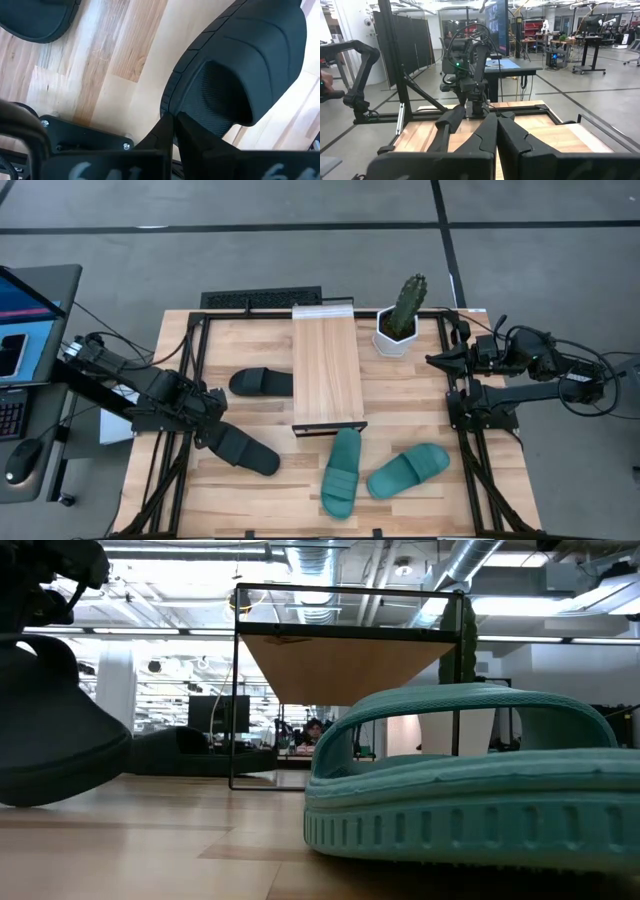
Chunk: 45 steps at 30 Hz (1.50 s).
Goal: Pick and place slides into the shelf
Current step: Put the bottom black slipper on the shelf
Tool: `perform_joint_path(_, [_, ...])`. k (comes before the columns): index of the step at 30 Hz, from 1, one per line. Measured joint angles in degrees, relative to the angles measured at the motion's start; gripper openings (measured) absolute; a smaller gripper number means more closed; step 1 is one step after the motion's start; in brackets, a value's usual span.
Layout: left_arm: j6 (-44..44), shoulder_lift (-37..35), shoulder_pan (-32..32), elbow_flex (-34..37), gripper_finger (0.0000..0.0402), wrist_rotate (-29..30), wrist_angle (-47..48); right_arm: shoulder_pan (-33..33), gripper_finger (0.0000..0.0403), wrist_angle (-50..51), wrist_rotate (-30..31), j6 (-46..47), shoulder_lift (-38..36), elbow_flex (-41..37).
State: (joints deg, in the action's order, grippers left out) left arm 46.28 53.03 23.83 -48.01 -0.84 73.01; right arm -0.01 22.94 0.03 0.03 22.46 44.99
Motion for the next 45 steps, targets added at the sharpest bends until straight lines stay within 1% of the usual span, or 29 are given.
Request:
perform_joint_path(7, [1.5,-3.9,0.0,0.0,0.0000,-0.4,0.1,0.0,0.0000,0.0,0.0,0.0,0.0,0.0])
perform_joint_path(16, [5.4,-11.4,0.0,0.0,0.0000,2.6,0.8,0.0,0.0000,0.0,0.0,0.0,0.0,0.0])
perform_joint_path(24, [8.5,-16.6,0.0,0.0,0.0000,3.6,1.2,0.0,0.0000,0.0,0.0,0.0,0.0,0.0])
perform_joint_path(45, [11.5,-21.6,0.0,0.0,0.0000,5.5,2.7,0.0,0.0000,0.0,0.0,0.0,0.0,0.0])
